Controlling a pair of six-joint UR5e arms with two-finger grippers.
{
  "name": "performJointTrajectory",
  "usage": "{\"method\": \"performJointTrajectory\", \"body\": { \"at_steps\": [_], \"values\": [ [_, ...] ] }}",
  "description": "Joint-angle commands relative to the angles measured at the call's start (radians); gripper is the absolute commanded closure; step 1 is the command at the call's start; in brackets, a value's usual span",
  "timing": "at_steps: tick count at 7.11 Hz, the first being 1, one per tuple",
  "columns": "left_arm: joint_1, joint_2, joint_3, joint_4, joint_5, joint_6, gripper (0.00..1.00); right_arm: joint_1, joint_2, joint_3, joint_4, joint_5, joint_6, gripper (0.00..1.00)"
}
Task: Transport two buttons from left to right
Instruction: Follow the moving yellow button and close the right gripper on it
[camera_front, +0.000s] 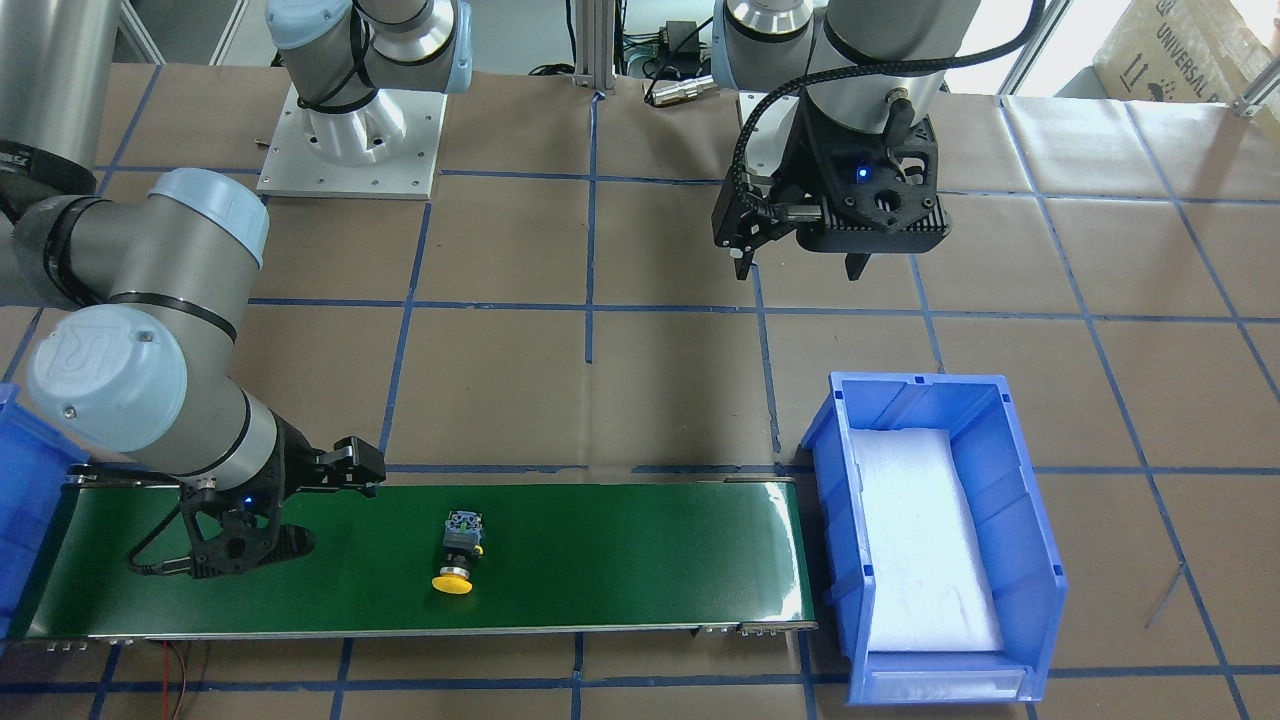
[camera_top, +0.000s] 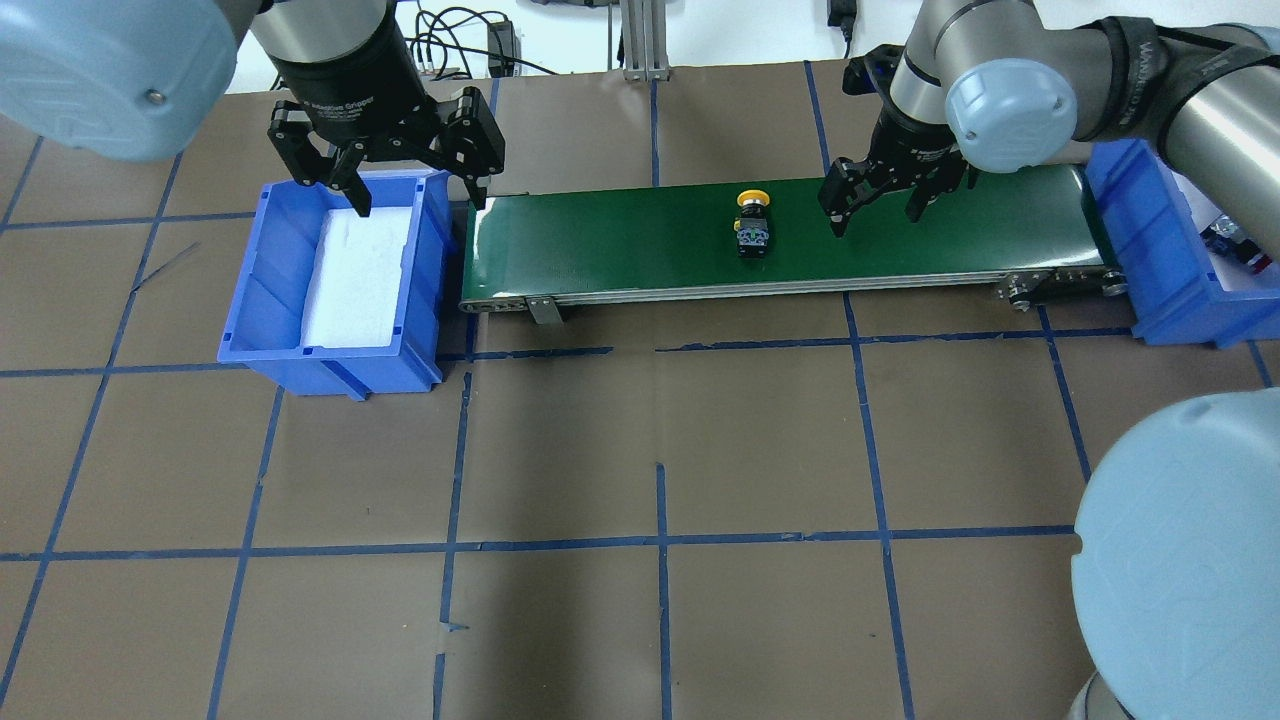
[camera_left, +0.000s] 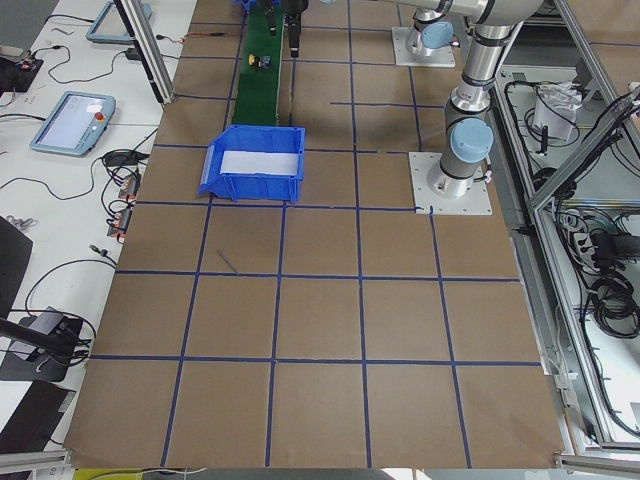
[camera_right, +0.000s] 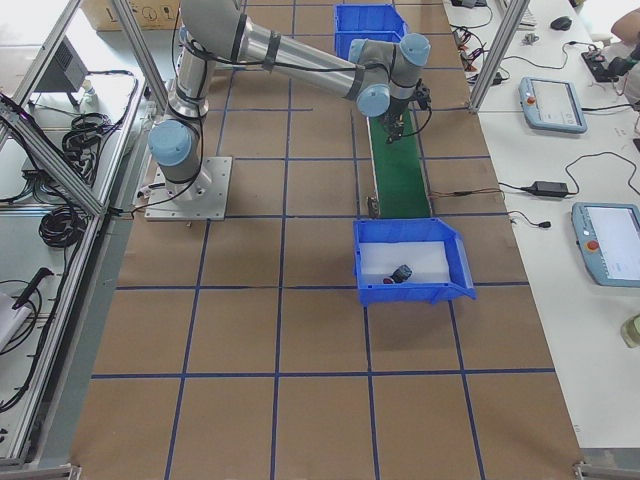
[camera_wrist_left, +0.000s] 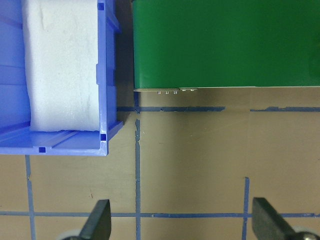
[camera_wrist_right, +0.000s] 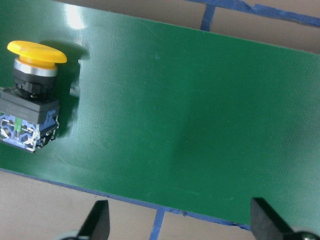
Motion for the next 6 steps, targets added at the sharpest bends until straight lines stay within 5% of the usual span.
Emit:
{"method": "performJointTrajectory", "body": {
  "at_steps": [1,6],
  "values": [
    [-0.002,0.000,-0.001,0.000,0.001,0.000,0.00,0.000,0.001,-0.004,-0.001,0.004,0.002,0.01],
    [-0.001,0.003,-0.002,-0.002,0.003,0.000,0.00,0.000,0.005,-0.005,-0.013,0.018,0.002,0.01]
  ]
}}
